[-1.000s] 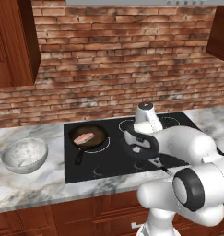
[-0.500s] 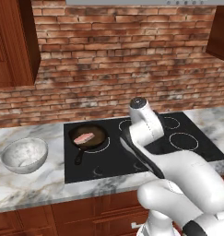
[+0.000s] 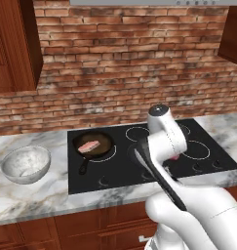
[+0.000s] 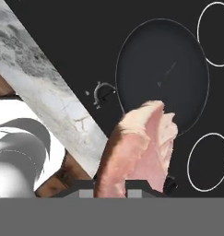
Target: Place one of the steaks on the plate and the other in the bowl. Then place the bowl in the fridge.
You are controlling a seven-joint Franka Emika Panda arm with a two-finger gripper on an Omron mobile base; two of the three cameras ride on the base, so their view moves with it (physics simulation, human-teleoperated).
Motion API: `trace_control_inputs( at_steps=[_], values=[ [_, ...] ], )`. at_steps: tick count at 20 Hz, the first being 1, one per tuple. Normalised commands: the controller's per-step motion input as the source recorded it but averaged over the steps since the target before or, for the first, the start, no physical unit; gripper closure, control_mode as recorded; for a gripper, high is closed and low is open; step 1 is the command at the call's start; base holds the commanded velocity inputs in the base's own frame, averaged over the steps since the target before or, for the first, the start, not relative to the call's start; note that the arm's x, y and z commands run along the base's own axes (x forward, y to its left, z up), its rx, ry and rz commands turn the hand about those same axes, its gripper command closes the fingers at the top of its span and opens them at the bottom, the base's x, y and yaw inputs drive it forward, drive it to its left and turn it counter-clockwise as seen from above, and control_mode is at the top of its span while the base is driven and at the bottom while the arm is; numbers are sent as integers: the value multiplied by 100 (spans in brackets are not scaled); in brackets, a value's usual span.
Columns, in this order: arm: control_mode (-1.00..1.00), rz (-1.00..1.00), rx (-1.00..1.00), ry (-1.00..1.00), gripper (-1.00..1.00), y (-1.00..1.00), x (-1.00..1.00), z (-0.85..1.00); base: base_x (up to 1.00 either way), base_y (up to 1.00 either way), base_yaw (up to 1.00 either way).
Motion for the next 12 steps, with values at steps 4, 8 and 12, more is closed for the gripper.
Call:
trace_control_inputs(
  at_steps=[4, 8, 12],
  values=[
    [-100, 0, 0, 0, 100, -14, -5, 0, 0, 0, 0],
    [-100, 0, 0, 0, 100, 0, 0, 0, 0, 0, 0],
    [-100, 0, 0, 0, 100, 0, 0, 0, 0, 0, 0]
  ],
)
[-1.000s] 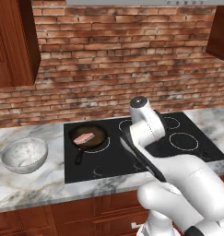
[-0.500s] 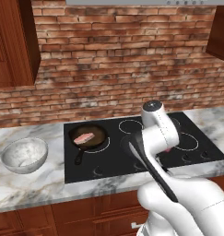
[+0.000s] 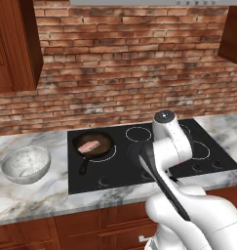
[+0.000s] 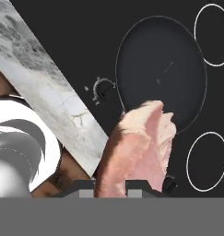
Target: Place one of the steaks on the plate and the other in the bowl. Then place the bowl in the fridge.
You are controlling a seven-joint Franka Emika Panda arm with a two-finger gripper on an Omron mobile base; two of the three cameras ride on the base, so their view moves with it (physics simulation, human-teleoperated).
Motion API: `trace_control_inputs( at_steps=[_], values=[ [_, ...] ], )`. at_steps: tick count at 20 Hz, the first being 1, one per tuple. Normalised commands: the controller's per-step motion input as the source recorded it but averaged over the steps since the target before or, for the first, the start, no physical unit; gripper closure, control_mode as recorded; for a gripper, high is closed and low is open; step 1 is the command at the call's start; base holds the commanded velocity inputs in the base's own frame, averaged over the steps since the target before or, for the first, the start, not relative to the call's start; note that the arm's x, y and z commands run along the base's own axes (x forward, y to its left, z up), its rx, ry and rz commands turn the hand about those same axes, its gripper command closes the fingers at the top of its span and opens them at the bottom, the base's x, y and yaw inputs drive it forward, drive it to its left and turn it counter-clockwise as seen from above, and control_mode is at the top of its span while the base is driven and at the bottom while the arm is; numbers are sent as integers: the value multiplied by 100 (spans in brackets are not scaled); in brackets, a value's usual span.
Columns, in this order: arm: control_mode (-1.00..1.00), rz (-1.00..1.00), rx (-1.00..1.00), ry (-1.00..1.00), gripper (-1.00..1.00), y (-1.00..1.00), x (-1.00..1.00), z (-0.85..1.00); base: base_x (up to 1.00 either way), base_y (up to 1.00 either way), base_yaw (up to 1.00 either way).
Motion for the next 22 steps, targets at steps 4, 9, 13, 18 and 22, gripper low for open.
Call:
trace_control_inputs(
  at_steps=[4, 9, 13, 18, 22],
  values=[
    [-100, 0, 3, -2, 100, 24, -4, -1, 0, 0, 0],
    [100, 0, 1, -1, 100, 9, -2, -1, -8, 46, -2],
    [100, 0, 0, 0, 100, 0, 0, 0, -3, 71, -1],
    [100, 0, 0, 0, 100, 0, 0, 0, -1, 83, -4],
    [100, 0, 0, 0, 100, 0, 0, 0, 0, 83, -4]
  ],
)
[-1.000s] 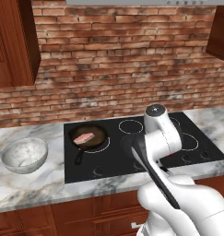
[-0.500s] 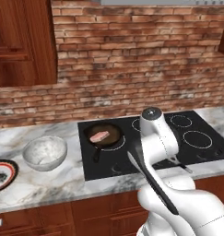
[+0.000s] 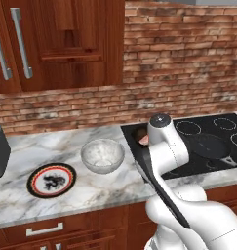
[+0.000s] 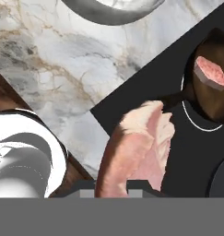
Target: Place one of the steaks on the plate and the other in the bowl. Then place the bowl in the fridge.
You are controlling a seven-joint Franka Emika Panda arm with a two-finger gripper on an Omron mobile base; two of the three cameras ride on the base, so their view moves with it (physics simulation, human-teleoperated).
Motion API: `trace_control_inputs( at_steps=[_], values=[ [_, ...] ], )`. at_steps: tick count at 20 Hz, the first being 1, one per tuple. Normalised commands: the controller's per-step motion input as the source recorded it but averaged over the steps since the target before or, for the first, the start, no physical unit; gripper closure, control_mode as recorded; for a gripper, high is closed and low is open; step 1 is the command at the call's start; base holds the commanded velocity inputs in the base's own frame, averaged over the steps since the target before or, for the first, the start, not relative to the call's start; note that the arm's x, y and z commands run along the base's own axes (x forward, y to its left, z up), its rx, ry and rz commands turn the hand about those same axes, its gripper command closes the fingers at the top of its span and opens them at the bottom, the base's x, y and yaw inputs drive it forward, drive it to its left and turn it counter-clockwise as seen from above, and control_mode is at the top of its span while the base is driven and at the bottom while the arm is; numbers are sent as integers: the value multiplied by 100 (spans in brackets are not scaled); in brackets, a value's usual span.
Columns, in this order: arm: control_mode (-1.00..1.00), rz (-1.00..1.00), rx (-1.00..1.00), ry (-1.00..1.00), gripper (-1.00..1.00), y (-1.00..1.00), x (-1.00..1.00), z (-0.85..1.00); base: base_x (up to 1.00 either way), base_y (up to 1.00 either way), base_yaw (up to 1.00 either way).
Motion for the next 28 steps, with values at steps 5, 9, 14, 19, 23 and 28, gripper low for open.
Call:
trace_control_inputs(
  at_steps=[5, 9, 14, 19, 23, 28],
  values=[
    [100, 0, 0, 0, 100, 0, 0, 0, 0, 37, 0],
    [100, 0, 0, 0, 100, 0, 0, 0, 0, 36, 0],
    [100, 0, 0, 0, 100, 0, 0, 0, 0, 54, -1],
    [100, 0, 0, 0, 100, 0, 0, 0, 0, 15, 0],
    [100, 0, 0, 0, 100, 0, 0, 0, 0, 0, 0],
    [100, 0, 0, 0, 100, 0, 0, 0, 1, 13, 0]
  ],
)
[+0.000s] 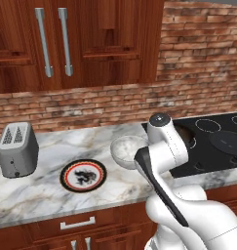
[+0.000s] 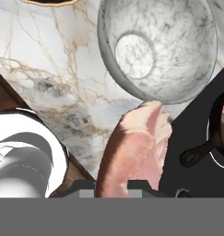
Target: Place one of the steaks on the plate and the other in the bowl. Then place the bowl in the fridge.
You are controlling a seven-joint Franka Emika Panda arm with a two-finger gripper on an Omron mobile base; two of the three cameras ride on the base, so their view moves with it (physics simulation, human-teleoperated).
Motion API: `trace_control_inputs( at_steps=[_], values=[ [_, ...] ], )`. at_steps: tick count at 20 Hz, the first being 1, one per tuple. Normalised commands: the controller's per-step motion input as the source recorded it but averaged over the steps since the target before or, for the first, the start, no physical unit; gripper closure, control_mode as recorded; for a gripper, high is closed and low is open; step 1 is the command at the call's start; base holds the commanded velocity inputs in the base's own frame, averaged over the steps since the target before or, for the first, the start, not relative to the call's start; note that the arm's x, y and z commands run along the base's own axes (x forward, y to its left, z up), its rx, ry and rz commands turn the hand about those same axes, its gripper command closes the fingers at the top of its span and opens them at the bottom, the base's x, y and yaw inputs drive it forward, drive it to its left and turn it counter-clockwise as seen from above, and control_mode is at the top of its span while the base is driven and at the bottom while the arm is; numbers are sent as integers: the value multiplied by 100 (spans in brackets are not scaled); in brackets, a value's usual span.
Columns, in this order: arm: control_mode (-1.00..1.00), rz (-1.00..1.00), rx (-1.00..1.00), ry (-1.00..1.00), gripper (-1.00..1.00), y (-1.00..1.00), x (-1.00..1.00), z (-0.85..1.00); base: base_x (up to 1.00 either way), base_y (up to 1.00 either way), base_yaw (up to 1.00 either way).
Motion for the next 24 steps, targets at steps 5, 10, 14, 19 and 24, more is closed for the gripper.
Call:
trace_control_inputs(
  at_steps=[5, 10, 14, 19, 24],
  values=[
    [-100, 0, 0, 0, 100, 0, 1, 0, 0, 0, 0],
    [-100, 0, 0, 0, 100, 20, 4, 0, 0, 0, 0],
    [-100, -9, 0, 0, 100, 76, 16, 0, 0, 0, 0],
    [-100, -3, -1, 1, 100, 14, 72, 0, 0, 0, 0],
    [-100, 0, 0, 8, 100, 0, 77, 0, 0, 0, 0]
  ],
)
